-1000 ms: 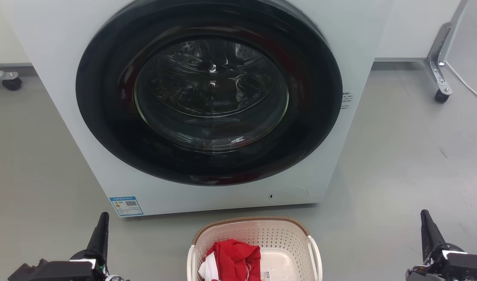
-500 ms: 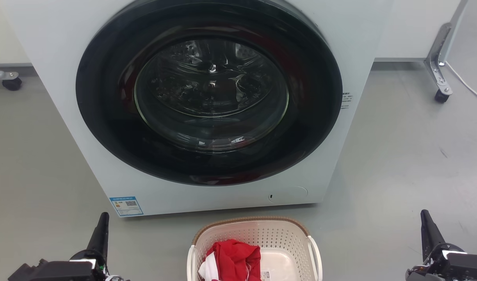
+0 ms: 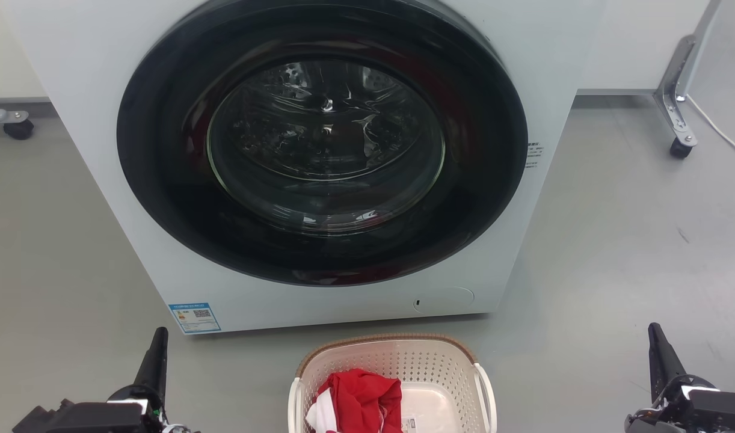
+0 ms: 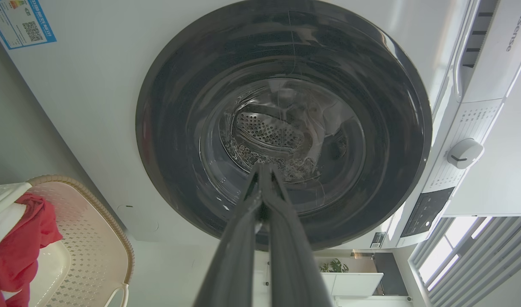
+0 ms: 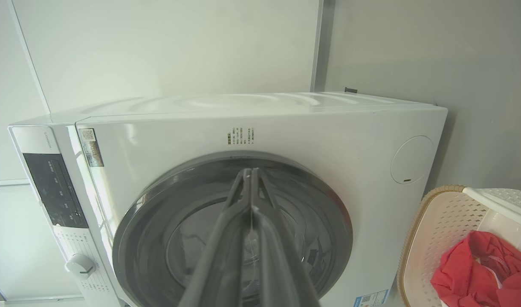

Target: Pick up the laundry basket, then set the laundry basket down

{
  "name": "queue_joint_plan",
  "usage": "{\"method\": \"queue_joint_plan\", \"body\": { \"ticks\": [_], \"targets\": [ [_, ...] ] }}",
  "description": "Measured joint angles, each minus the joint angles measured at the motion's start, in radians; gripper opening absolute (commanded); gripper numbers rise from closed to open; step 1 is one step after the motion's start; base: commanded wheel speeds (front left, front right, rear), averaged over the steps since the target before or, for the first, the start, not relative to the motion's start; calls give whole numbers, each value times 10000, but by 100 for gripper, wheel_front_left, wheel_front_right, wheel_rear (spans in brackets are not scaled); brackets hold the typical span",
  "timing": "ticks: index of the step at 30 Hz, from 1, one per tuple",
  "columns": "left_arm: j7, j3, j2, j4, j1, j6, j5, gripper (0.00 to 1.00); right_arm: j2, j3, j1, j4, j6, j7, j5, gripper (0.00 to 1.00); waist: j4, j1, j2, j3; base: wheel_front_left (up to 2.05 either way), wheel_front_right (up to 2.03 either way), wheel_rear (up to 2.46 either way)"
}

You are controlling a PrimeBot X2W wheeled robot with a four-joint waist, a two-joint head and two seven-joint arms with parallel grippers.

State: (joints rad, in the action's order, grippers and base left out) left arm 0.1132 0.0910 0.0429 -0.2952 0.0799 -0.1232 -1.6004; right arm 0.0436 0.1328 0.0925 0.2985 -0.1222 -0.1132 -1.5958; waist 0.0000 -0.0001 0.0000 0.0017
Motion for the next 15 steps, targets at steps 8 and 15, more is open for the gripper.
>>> {"method": "queue_joint_plan", "body": {
  "ticks": [8, 15],
  "targets": [
    [0, 0, 0, -2, 0, 0, 0, 0, 0, 0, 0, -2, 0, 0, 0, 0, 0, 2, 0, 0, 0, 0, 0],
    [0, 0, 0, -2, 0, 0, 0, 0, 0, 0, 0, -2, 0, 0, 0, 0, 0, 1, 0, 0, 0, 0, 0]
  ]
}}
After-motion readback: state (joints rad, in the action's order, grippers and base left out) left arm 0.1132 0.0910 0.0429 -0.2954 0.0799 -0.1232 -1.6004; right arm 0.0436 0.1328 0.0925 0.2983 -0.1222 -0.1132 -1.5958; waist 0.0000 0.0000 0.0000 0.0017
